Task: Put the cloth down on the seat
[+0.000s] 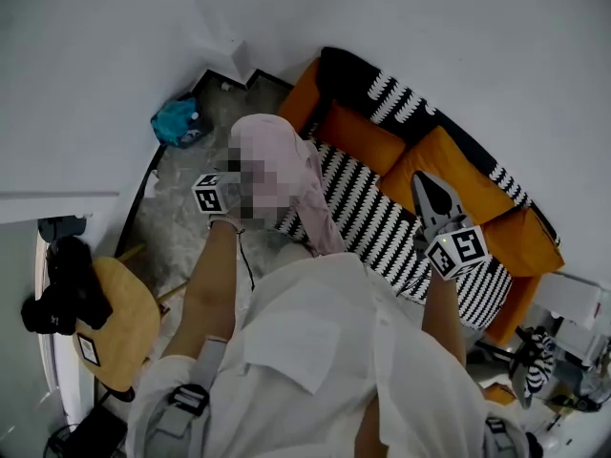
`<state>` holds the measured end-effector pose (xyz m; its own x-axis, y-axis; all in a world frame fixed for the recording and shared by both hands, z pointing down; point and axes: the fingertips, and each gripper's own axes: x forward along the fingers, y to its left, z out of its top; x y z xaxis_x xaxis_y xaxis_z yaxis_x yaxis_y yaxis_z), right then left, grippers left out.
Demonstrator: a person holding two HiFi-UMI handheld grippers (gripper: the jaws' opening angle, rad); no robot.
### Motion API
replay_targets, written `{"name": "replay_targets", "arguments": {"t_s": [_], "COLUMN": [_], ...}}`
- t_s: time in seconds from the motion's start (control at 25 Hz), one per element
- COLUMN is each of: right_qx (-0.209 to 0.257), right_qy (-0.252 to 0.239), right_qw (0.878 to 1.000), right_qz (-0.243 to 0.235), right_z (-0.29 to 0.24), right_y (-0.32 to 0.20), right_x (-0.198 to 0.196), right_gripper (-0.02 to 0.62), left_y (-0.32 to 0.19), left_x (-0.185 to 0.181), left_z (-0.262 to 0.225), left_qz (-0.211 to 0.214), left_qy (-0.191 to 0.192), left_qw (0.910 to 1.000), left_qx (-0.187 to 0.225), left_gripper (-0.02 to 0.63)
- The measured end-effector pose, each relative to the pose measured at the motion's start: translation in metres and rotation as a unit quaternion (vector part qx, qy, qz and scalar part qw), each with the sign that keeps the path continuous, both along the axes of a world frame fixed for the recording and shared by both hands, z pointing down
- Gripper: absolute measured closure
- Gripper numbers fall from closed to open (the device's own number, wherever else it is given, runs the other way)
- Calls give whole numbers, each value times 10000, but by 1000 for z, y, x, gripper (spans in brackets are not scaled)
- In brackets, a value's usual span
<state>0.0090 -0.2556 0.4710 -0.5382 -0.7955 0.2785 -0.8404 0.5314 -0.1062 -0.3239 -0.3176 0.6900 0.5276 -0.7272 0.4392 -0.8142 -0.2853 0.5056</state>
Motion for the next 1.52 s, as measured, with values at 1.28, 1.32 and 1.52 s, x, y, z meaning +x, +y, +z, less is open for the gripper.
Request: {"name": "replay_targets", "arguments": {"t_s": [1.28,1.32,1.52], "right_qx": [61,51,27], "right_qy": [-129,-135,-157], "right_qw": [9998,9998,9998], "right_qz": [133,132,104], "right_z": [0,1,3], "right_y": [8,8,9], "right_x": [13,13,12], "right_gripper": [584,583,584], "left_y": [-6,-5,2], "left_x": [64,68,89], "left_z": [-82,-94,-145], "left_qz": [771,804,1001], "left_qy": [-415,-325,35], "left_qw": [9938,9928,9841], "left_qx": [691,827,1467], "left_gripper": [348,354,415]}}
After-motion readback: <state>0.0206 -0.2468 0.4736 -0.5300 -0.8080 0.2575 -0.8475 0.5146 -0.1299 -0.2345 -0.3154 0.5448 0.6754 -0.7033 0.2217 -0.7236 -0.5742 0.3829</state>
